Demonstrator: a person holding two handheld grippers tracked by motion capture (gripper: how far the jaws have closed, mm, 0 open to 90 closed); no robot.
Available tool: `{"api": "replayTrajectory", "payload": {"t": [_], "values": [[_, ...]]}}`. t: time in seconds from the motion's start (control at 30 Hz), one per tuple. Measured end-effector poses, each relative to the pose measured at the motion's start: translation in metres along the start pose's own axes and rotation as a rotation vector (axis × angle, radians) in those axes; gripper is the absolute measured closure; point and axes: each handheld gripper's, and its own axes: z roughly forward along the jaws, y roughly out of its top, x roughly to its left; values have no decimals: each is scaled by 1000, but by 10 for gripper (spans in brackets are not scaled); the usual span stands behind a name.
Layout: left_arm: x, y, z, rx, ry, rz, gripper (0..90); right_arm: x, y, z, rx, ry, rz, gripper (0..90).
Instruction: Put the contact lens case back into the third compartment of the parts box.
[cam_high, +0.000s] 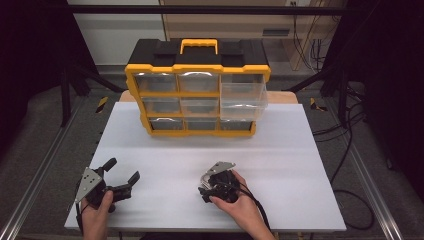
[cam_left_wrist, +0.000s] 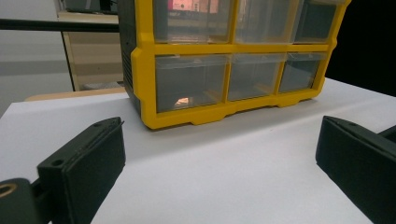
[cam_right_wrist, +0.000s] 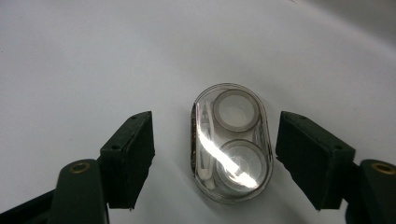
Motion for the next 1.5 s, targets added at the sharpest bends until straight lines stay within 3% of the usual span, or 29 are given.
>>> {"api": "replayTrajectory", "payload": {"t": [0.73,1.1,1.33,1.5], "values": [[0,0,0,2,0,3,12,-8,-3,7,28,-4,11,469],[1,0,1,3,-3,0,12,-6,-3,7,27,-22,-7,492],[1,-1,1,3,0,-3,12,-8,-2,-1,7,-27,5,492],[1,-1,1,3,2,-2,12,-18,0,-14,-21,-42,16,492]]}}
